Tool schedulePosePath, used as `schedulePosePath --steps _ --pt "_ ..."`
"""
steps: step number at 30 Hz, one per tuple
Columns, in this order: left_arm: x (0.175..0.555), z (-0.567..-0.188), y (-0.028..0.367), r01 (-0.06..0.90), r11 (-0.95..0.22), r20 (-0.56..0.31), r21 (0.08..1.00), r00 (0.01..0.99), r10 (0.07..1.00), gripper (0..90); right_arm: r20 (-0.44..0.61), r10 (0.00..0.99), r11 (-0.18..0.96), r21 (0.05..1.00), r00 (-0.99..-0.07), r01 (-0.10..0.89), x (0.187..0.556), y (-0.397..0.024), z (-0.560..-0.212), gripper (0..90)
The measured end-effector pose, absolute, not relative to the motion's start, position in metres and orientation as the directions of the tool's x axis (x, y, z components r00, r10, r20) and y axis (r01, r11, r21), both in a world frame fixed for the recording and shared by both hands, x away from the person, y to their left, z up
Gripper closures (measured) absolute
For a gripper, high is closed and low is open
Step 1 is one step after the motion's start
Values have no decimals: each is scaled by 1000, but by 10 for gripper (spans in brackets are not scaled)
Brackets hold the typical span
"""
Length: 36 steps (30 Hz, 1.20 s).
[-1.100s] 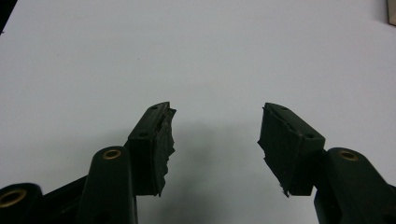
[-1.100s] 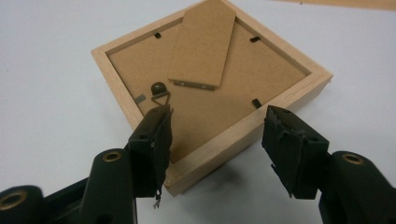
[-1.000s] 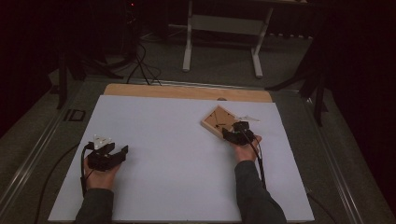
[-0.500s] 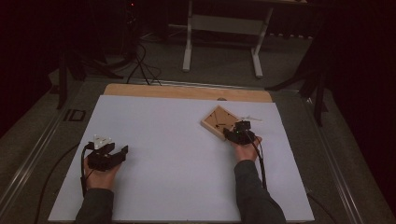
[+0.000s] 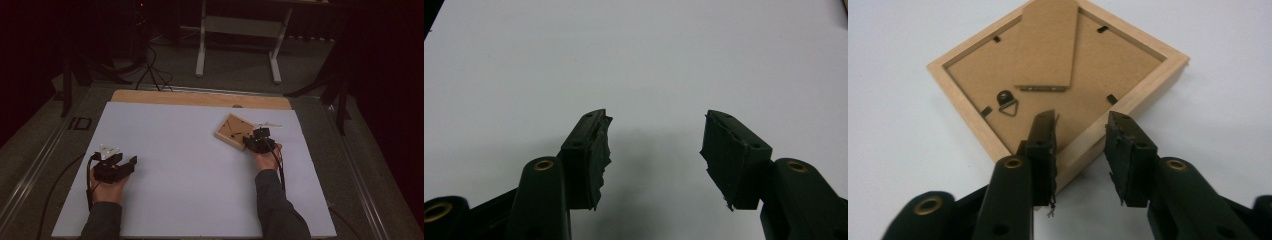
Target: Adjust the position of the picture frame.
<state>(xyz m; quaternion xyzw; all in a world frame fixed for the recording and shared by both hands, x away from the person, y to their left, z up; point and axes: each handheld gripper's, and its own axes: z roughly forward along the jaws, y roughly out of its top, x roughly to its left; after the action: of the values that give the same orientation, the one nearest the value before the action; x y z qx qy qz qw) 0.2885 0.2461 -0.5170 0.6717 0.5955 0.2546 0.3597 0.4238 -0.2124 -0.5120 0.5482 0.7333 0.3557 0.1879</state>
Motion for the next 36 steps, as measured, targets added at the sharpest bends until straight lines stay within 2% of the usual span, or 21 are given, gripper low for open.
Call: schedulePosePath --steps 9,16,19,28,36 --pt "289 -517 246 616 -31 -85 787 158 984 436 108 940 150 720 -323 678 426 -212 -510 708" --pt "290 -517 245 615 -33 -80 788 156 985 434 49 941 198 723 -336 661 424 -204 -509 762" --pt "290 -518 245 615 -30 -83 788 154 985 434 48 934 211 724 -353 657 424 -200 -509 788" --pt "290 -518 245 613 -31 -83 789 156 984 435 40 912 255 725 -408 640 419 -189 -509 795" --pt "290 -518 244 614 -34 -81 789 159 984 434 25 861 333 726 -508 601 409 -172 -510 796"
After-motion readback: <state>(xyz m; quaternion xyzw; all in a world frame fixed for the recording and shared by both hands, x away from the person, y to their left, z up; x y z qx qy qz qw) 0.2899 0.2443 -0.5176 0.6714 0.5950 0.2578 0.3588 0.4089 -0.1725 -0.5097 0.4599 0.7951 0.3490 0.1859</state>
